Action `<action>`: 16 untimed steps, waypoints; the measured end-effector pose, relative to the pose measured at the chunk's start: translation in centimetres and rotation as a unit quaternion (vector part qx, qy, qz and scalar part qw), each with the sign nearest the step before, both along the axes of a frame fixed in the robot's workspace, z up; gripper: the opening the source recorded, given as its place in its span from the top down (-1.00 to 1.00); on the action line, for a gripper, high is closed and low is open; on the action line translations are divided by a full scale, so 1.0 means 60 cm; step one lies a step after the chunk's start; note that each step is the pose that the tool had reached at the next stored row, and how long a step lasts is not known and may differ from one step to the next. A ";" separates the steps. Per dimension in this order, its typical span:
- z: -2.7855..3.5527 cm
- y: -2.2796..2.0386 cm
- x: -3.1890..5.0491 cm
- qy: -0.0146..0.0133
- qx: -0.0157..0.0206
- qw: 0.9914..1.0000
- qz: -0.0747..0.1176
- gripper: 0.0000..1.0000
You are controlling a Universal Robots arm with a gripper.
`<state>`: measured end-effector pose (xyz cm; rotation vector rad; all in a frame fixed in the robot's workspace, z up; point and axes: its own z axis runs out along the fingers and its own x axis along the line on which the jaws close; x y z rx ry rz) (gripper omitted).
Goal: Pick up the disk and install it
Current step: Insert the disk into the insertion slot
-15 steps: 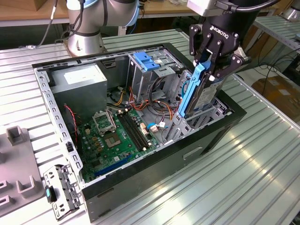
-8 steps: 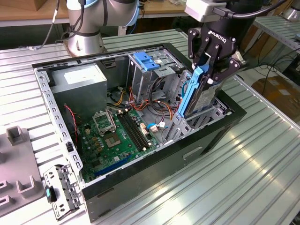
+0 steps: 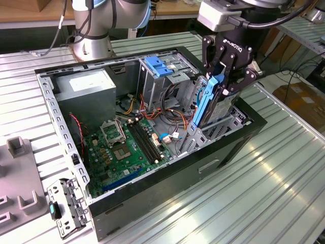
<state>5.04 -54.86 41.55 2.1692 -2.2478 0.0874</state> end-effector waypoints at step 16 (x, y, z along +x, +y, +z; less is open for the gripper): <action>-0.042 -0.0002 0.000 0.000 0.000 1.000 0.000 0.25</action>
